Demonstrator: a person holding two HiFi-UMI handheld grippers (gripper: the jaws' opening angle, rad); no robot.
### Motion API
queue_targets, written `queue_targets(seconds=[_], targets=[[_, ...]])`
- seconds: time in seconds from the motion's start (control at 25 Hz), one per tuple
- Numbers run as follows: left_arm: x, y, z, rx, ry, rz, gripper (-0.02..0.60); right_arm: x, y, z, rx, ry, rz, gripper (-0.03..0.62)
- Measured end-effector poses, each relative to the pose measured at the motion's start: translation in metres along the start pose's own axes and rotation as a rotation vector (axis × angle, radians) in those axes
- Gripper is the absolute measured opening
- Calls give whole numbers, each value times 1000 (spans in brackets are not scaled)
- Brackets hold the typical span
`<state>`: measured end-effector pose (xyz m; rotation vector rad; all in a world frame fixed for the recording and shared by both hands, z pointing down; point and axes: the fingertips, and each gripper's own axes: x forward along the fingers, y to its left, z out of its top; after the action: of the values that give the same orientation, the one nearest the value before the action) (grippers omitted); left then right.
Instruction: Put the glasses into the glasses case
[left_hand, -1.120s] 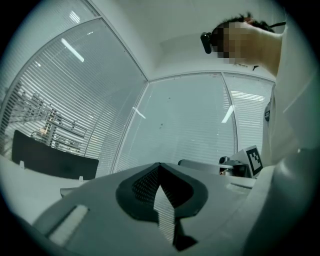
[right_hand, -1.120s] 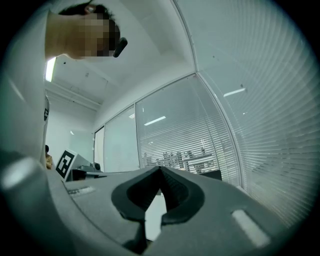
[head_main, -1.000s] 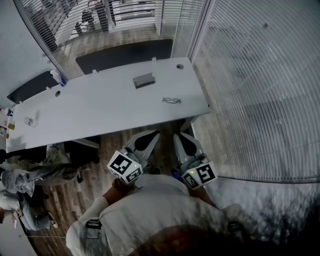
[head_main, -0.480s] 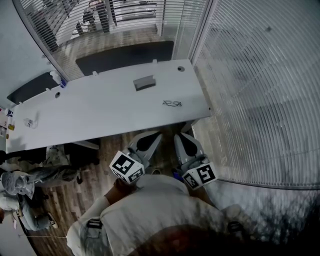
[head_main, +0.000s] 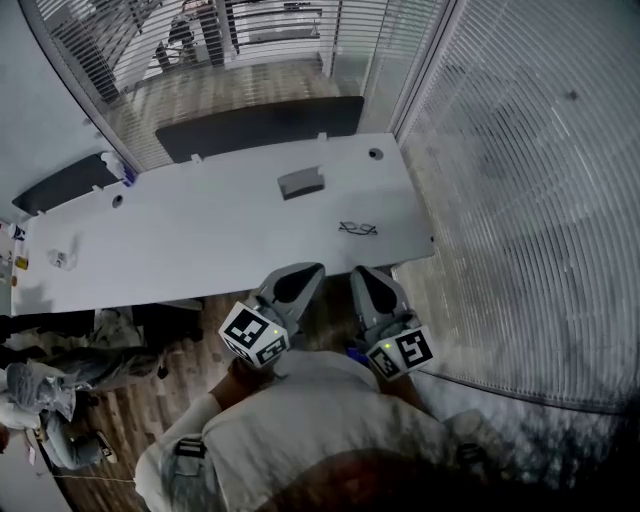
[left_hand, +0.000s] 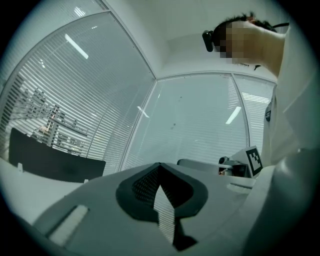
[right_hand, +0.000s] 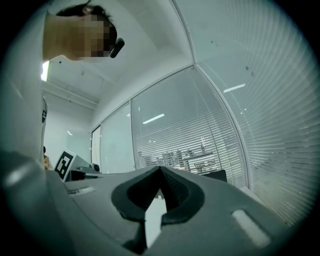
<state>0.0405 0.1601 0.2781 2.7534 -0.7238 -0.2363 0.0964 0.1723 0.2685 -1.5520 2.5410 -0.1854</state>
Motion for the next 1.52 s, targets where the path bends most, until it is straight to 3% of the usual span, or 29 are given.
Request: queue_targets(seconds=[0.28,0.68,1.24,1.52], targets=[[11,61,27,-15,-7,-5,0,71,-5,0,-7,10,4,2],[20,118,43,-10,-12,-10,0,131,-13,-11,-15,36,15,2],[62,134,40,-22,-21,-4,0,145,-61,-2,-41,39,-7,2],[74,140,33,-41,21,-2,0,143,-81,-10,-26,70,-41,2]])
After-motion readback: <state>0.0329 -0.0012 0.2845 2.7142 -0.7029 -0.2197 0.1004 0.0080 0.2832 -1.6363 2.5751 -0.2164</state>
